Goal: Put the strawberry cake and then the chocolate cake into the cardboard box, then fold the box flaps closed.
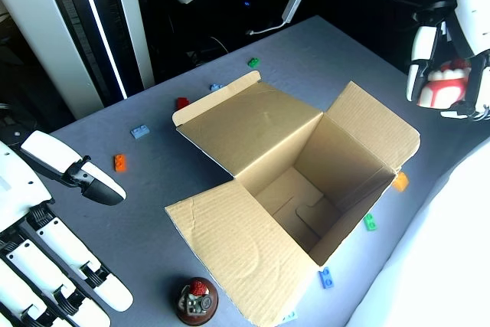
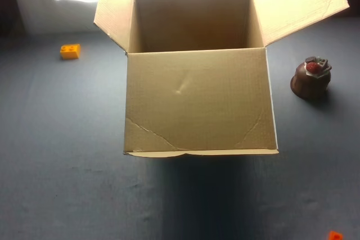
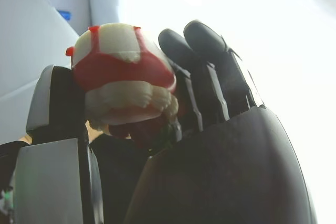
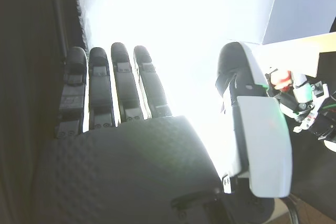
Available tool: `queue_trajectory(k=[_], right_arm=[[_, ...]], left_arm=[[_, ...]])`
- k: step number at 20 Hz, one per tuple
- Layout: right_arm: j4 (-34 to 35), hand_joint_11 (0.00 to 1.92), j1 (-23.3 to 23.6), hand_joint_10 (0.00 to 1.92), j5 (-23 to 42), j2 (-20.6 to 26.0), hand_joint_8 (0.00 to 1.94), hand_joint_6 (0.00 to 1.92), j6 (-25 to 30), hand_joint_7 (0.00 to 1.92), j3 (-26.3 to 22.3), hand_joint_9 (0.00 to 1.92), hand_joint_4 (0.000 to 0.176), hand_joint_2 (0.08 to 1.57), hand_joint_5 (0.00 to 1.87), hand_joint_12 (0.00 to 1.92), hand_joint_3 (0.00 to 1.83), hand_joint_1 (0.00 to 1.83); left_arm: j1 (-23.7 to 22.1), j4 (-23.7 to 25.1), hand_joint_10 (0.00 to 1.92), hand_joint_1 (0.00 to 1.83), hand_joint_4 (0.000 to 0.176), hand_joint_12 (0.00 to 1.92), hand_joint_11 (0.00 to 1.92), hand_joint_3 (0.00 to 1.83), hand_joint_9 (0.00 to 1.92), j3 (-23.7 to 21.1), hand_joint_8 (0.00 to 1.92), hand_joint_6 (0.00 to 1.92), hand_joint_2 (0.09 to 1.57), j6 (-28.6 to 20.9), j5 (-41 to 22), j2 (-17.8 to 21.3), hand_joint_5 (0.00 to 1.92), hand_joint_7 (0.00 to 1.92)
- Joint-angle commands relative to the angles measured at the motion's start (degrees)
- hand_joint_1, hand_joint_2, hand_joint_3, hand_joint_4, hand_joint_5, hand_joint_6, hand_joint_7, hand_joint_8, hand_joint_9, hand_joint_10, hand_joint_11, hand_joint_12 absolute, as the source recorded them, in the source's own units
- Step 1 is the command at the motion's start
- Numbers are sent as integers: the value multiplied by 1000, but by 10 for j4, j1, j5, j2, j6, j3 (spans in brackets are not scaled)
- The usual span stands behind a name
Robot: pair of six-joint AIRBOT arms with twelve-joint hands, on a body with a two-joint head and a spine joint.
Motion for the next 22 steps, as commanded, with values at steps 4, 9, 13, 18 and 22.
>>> queue_trajectory(k=[4, 9, 13, 18, 22], right_arm=[[-24, 0, 4, 2, 59, 8, 1, 2, 2, 153, 2, 121, 0, 1211, 115, 330, 0, 121], [-24, 0, 4, 2, 59, 7, 1, 5, 2, 145, 2, 123, 0, 1202, 109, 311, 0, 115], [-24, 0, 4, 3, 59, 7, 2, 2, 2, 157, 2, 137, 0, 1196, 116, 330, 0, 142], [-24, 0, 4, 3, 61, 7, 0, 1, 2, 144, 2, 129, 0, 1205, 113, 303, 1, 119], [-24, 0, 4, 1, 66, 7, 0, 0, 4, 132, 2, 115, 0, 1212, 100, 310, 3, 105]], left_arm=[[-20, -72, 1533, 1091, 0, 1820, 293, 2, 407, -8, 1643, 1455, 1318, 58, 5, 7, 604, 635], [-25, -180, 1535, 1094, 0, 1832, 284, 0, 390, -14, 1638, 1434, 1314, 151, -18, 7, 624, 631], [-26, -230, 1520, 1105, 0, 1812, 286, 0, 396, -19, 1625, 1402, 1305, 186, -37, 5, 637, 649], [-9, -297, 1506, 1102, 6, 1804, 302, 0, 410, -24, 1601, 1418, 1302, 247, -88, -4, 642, 652], [3, -341, 1532, 1093, 6, 1822, 283, 2, 391, -27, 1634, 1436, 1311, 284, -113, -13, 631, 626]])
